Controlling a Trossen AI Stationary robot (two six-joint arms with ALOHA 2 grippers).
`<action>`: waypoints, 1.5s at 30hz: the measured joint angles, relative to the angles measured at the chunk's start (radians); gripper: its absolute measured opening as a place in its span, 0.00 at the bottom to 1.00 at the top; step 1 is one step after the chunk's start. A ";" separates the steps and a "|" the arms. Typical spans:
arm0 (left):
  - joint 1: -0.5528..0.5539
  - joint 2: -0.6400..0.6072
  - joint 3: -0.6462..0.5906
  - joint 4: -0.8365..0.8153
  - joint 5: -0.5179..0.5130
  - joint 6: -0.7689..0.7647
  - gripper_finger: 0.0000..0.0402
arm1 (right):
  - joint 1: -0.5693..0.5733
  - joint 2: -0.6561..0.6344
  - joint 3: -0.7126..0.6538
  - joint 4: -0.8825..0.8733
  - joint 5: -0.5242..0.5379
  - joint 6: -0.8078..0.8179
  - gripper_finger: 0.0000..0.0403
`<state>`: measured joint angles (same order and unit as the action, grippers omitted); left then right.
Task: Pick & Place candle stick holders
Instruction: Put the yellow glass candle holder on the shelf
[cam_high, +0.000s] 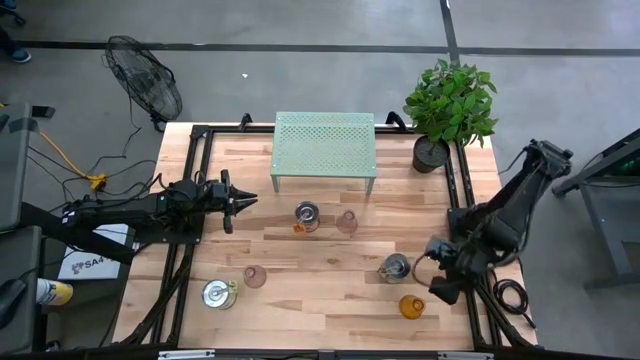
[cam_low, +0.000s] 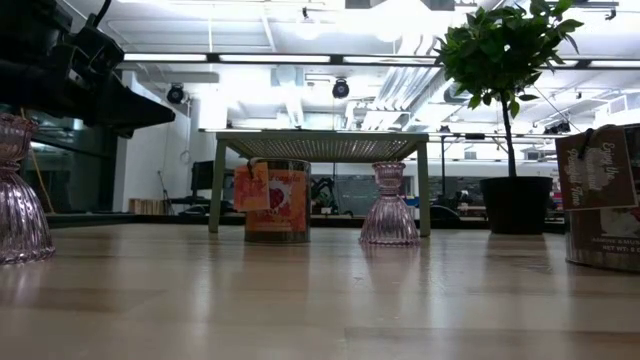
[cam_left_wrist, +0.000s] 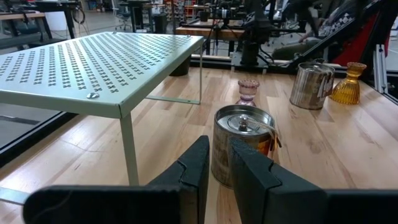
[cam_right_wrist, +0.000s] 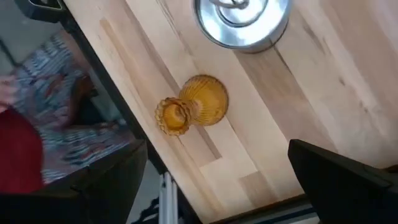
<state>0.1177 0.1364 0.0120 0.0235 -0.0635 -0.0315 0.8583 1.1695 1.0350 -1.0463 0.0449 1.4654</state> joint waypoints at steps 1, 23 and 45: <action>0.000 0.000 0.000 0.000 0.000 0.000 0.14 | 0.012 0.027 0.029 -0.020 0.019 -0.007 0.96; 0.000 0.000 0.000 0.000 0.000 0.000 0.14 | 0.108 0.435 0.281 -0.052 0.074 -0.017 0.96; 0.000 0.000 0.000 0.000 0.000 0.000 0.14 | 0.411 0.626 0.279 -0.074 0.394 0.470 0.96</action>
<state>0.1176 0.1363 0.0120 0.0235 -0.0635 -0.0315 1.2696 1.7955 1.3144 -1.1206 0.4392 1.9356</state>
